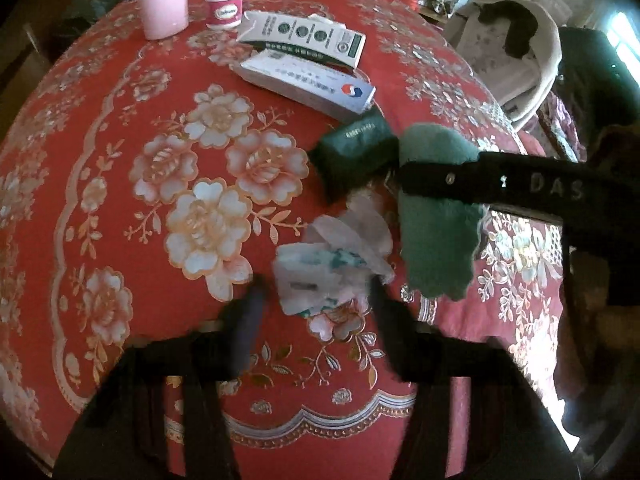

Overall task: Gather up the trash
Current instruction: 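Grasp the green fuzzy towel with the right tool while the left tool grasps the white tissue, then carry the towel and tissue with both tools over the bucket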

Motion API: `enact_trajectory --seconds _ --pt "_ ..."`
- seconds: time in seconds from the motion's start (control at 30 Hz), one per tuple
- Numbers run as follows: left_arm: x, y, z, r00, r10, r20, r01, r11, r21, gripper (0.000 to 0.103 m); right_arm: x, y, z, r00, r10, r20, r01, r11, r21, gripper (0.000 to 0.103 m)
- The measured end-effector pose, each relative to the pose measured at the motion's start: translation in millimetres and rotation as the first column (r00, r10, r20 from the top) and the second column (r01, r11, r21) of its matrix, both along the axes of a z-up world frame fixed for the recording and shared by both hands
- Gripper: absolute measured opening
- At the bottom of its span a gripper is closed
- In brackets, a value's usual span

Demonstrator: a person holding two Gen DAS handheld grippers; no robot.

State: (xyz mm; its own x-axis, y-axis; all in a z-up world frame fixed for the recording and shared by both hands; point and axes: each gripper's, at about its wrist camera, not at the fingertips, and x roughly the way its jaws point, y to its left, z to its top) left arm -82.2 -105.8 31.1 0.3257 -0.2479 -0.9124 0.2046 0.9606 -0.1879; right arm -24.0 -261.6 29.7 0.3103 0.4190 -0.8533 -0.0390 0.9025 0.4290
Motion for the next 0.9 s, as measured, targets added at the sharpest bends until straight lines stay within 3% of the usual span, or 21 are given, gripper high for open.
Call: enact_trajectory --seconds 0.03,0.13,0.3,0.47,0.9 --pt "1 2 -2 1.0 0.004 -0.005 -0.004 1.0 0.003 0.018 0 -1 1 1.0 0.003 0.004 -0.003 1.0 0.007 0.045" --pt "4 7 -2 1.0 0.005 -0.027 -0.006 0.999 -0.033 0.015 -3 -4 12 0.999 0.023 0.043 -0.023 1.0 -0.002 0.043" --pt "1 13 10 1.0 0.027 -0.015 -0.027 0.998 -0.06 0.014 -14 -16 33 0.994 0.039 0.106 -0.035 0.999 -0.04 0.043" --pt "-2 7 27 0.999 0.034 0.007 -0.034 0.996 -0.082 0.014 -24 -34 40 0.993 0.024 0.116 -0.018 0.999 -0.051 0.043" --pt "-21 -59 60 0.995 -0.079 0.067 0.087 0.989 -0.118 0.014 -61 -95 47 0.991 -0.063 0.117 0.072 0.994 -0.079 0.043"
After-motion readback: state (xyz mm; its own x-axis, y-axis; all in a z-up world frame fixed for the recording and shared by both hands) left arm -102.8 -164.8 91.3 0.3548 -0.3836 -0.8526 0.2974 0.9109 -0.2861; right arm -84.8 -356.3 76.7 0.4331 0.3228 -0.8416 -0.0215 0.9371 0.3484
